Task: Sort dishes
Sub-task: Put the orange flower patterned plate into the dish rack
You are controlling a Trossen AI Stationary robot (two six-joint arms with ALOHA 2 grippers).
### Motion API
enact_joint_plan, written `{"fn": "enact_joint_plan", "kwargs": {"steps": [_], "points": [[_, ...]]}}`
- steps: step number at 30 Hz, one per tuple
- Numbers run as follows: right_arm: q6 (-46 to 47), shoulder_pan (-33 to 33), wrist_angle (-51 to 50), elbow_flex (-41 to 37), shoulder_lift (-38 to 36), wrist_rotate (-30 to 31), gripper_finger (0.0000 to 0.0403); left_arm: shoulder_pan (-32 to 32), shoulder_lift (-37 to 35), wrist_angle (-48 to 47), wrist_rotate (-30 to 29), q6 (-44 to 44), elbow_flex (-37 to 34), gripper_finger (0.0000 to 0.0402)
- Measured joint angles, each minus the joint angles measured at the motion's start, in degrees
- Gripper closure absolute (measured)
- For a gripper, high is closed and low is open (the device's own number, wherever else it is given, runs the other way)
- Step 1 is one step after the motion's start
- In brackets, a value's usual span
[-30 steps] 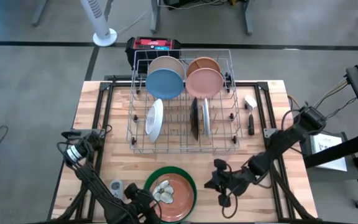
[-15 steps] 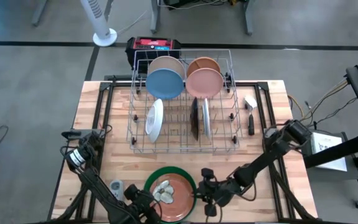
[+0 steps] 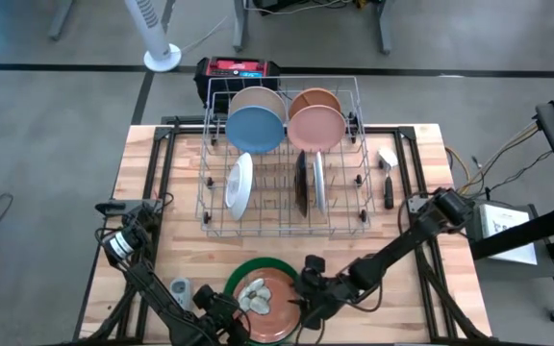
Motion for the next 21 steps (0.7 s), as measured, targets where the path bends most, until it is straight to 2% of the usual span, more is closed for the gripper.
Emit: {"fn": "enact_joint_plan", "kwargs": {"steps": [11, 21], "points": [[3.02, -0.91, -0.73, -0.49, 1.14, -0.21, 0.0146, 0.05, 0.07, 0.22, -1.65, -0.18, -0.15, 0.0155], [0.72, -1.13, -1.13, -1.8, 1.2, -0.04, 0.0118, 0.03, 1.62, 0.09, -3.5, -0.51, -0.15, 0.0155]]}}
